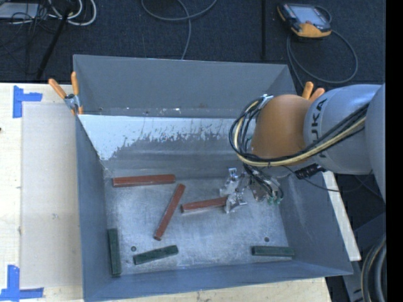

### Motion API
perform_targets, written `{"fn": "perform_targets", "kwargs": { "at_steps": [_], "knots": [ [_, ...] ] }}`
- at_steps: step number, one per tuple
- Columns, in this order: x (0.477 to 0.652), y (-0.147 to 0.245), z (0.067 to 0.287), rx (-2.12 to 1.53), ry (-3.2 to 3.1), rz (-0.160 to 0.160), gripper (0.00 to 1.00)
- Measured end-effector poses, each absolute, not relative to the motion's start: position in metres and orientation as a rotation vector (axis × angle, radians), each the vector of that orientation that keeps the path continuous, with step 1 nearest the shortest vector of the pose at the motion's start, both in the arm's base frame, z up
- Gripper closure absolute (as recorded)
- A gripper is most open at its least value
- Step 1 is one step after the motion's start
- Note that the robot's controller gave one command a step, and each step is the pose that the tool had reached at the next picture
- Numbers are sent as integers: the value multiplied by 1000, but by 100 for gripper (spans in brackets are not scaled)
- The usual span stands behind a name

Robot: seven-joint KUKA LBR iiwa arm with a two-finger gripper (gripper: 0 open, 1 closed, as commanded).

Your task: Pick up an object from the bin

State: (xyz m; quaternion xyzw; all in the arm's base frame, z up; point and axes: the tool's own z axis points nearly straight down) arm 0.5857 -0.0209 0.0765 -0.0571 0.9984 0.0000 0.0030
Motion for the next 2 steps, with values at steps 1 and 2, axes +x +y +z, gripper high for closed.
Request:
{"fn": "perform_targets", "kwargs": {
  "at_steps": [1,2],
  "knots": [
    [586,-21,77,-179,3130,0,100],
    [604,-12,214,-321,3124,1,100]
  ]
}}
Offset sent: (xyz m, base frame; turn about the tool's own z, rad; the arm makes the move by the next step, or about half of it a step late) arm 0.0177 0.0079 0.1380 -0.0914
